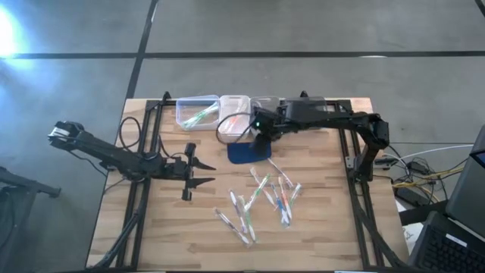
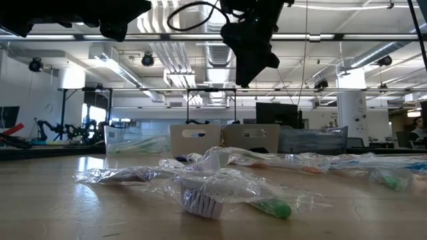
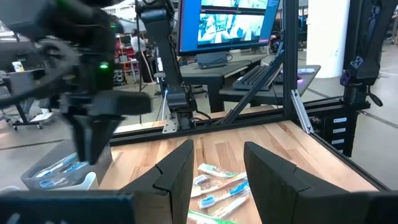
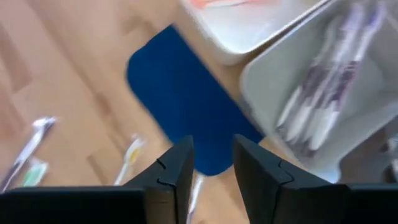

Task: Pick & Place Toothbrushes
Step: Put the orange toothbrush into the white bin

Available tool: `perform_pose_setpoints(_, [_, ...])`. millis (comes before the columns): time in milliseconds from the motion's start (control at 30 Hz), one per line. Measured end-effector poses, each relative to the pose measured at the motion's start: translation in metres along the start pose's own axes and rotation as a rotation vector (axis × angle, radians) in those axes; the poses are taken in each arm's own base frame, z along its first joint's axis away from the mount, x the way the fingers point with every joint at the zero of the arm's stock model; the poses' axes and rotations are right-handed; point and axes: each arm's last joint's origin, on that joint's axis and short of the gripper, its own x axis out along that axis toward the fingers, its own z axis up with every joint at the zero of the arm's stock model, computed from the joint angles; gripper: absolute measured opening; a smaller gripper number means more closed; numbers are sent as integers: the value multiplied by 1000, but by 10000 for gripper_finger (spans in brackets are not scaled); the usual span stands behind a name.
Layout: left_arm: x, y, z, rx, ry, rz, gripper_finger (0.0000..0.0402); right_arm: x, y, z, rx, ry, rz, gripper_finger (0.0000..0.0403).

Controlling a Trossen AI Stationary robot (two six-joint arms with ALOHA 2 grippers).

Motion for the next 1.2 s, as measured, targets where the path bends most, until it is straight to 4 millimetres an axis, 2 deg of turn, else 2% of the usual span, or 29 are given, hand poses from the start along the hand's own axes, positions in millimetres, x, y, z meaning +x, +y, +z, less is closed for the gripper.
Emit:
perform_pose_setpoints(267, [0, 0, -1, 3, 14, -2, 147, -6, 40, -24, -78, 43, 34, 69])
perform_pose_setpoints(567, [0, 0, -2, 4, 16, -2, 147, -15, 68, -59, -26, 172, -21, 53])
perform_pose_setpoints(933, [0, 0, -3, 7, 28, -4, 147, -23, 102, -97, 67, 221, -46, 94])
perform_pose_setpoints(1200, [0, -1, -5, 11, 46, -6, 147, -22, 113, -123, 120, 161, -168, 126])
